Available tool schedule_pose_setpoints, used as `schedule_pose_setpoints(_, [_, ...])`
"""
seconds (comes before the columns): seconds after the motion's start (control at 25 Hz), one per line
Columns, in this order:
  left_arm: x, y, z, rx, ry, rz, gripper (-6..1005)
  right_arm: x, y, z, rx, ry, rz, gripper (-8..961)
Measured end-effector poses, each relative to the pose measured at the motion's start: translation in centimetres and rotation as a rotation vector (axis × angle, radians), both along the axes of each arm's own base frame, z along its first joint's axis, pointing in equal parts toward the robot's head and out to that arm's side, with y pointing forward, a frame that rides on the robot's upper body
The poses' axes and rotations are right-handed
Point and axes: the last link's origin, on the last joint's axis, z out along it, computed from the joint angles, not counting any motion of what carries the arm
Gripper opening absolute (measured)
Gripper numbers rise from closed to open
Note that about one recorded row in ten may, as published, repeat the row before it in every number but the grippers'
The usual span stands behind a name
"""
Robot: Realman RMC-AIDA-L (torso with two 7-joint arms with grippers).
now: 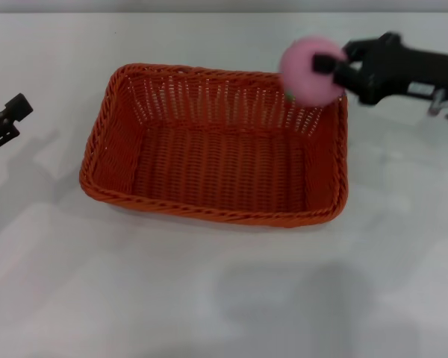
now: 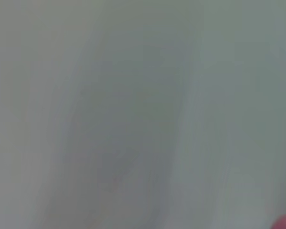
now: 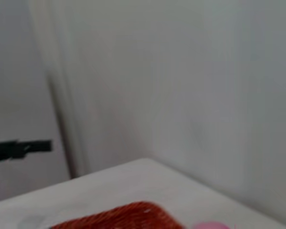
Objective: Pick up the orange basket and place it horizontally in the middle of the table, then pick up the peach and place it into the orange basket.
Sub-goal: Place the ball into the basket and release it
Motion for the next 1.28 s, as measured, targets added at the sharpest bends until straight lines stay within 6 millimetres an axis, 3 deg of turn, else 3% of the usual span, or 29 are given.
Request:
schedule_pose_setpoints(0.36, [0.2,0.2,-0.1,-0.003,-0.001,-0.006,846,-0.5,-0.1,-4.3,-0.069,-0.024,0.031,72])
schedule_pose_setpoints(0.64, [0.3,0.2,-0.2,-0.007,-0.001,-0.011,846,-0.3,0.0,-6.1,-0.085,-0.097,0.038,45])
schedule_pose_setpoints(0.88, [0.3,0.1,-0.2,-0.009,-0.003,-0.016,846,-0.3,0.3,-7.0,-0.088,-0.120,0.023,112])
schedule_pose_setpoints(1.2, [0.4,0.1,-0.2,-0.009,-0.004,-0.016,846,-0.1,0.4,-6.5,-0.061,-0.093,-0.004,201])
schedule_pose_setpoints(1.28, [0.4,0.1,-0.2,-0.009,-0.005,-0.016,846,0.0,0.3,-6.4,-0.060,-0.090,-0.006,319])
